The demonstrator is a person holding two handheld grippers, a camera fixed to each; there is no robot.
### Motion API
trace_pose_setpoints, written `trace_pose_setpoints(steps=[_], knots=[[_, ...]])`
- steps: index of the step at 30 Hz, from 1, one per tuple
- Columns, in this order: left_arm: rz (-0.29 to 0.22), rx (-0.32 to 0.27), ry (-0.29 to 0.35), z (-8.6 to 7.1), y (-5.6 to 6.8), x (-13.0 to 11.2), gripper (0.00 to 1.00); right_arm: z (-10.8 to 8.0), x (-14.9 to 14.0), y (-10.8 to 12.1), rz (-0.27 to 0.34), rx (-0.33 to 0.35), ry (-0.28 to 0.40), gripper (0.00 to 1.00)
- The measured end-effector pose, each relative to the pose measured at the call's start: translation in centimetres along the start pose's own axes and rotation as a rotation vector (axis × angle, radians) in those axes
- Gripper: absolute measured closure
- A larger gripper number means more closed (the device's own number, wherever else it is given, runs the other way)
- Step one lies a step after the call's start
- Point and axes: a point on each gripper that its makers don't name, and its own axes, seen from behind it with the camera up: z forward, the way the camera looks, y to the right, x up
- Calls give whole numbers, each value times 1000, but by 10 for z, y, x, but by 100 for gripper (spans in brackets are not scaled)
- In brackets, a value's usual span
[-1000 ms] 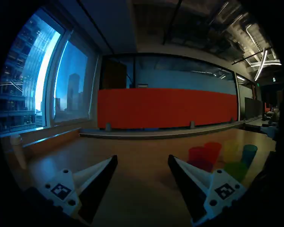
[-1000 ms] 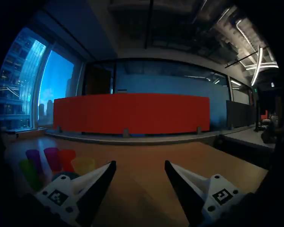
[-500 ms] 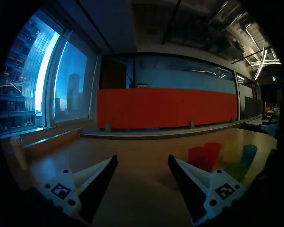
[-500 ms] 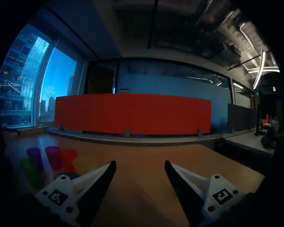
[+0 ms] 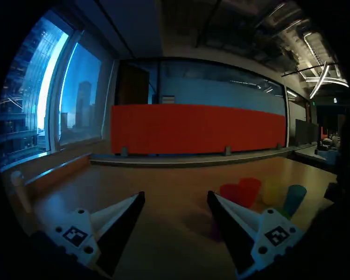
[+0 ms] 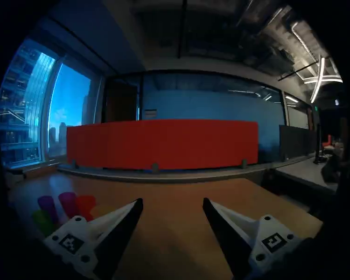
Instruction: Pour water
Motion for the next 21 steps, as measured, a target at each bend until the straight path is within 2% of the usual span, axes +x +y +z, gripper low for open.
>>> trace_pose_setpoints(steps=[5,9,21], knots=[[2,-19,-9,-1,4,7,1,-4,8,7,14,-9,-6,1],[2,-20,-5,-2,3,17,1,-5,15,8,14,-6,-11,1],[5,33,22,-6,-14,52,1,-10,41,6,12,-1,-8,1]])
